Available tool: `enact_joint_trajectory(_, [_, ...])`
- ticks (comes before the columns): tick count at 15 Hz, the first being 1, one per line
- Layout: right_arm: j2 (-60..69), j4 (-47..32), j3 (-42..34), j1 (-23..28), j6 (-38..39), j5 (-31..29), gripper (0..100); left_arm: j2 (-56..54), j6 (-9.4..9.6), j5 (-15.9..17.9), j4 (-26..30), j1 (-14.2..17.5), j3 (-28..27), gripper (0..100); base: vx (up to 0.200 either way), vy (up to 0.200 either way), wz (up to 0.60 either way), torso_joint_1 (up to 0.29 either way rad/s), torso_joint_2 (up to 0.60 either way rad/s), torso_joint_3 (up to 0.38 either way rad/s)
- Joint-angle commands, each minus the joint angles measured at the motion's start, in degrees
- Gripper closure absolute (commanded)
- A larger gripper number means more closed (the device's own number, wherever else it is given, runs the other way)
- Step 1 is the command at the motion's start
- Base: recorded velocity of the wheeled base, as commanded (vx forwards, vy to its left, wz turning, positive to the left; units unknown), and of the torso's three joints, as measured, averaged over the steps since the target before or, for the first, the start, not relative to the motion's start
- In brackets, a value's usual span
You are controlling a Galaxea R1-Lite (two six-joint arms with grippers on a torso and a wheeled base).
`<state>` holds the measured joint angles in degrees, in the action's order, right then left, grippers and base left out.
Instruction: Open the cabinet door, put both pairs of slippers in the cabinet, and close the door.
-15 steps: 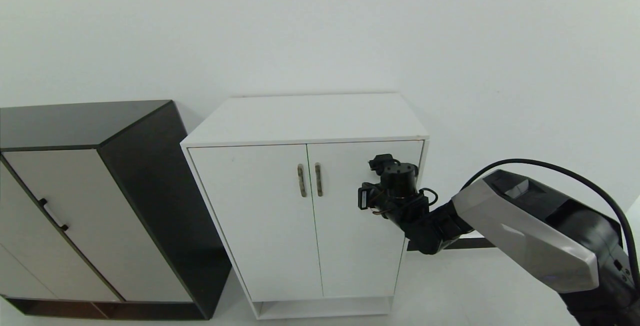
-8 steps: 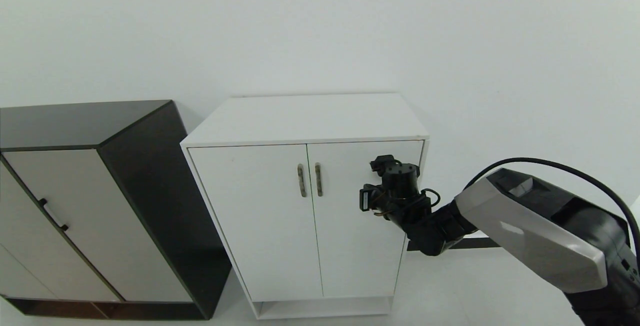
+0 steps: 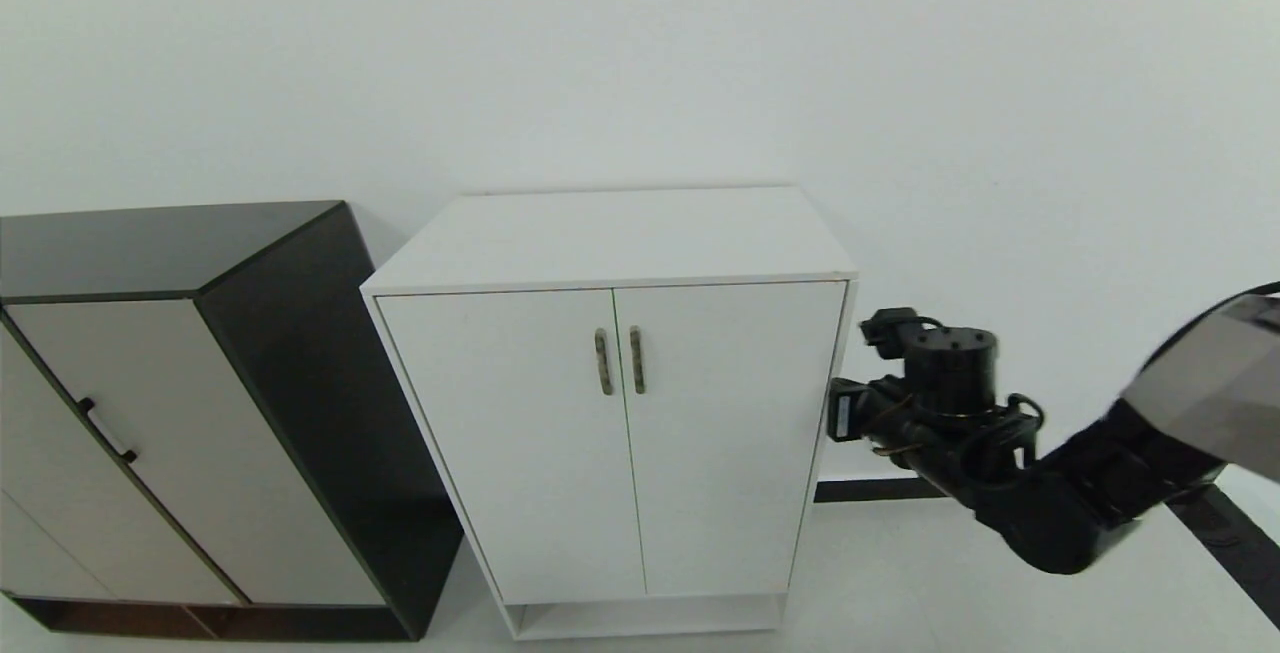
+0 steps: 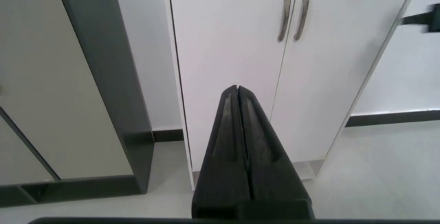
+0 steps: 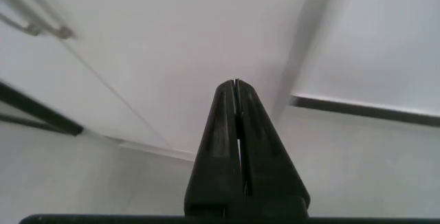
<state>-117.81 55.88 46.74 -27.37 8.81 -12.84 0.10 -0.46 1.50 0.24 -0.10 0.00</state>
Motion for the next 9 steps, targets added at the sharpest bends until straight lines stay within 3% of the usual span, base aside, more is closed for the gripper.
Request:
enact_joint_trajectory(1, [19.64,1.51,-16.33,6.63,-0.11,-2.9,100,-0.01,-0.06,-0.01,0.02,0.01,0.0,100,0.0,0.0,0.0,0.0,0.0,0.0])
enact_joint_trajectory(3, [29.48,0.28,-24.33,11.37,-0.2,-6.5,100,-0.01,-0.06,-0.01,0.02,0.01,0.0,100,0.0,0.0,0.0,0.0,0.0,0.0])
enact_joint_trajectory(5, [39.32,-5.78,-29.95,18.05,-0.46,-8.08,100,-0.01,-0.15,-0.01,0.02,0.01,0.0,100,0.0,0.0,0.0,0.0,0.0,0.0])
enact_joint_trajectory(7, [47.94,-12.55,-32.5,23.32,-0.38,-7.99,100,-0.01,-0.15,-0.01,0.02,0.01,0.0,100,0.0,0.0,0.0,0.0,0.0,0.0])
enact_joint_trajectory(9, [59.19,-21.43,-33.64,25.35,-0.38,-7.99,100,-0.01,-0.15,-0.01,0.02,0.01,0.0,100,0.0,0.0,0.0,0.0,0.0,0.0])
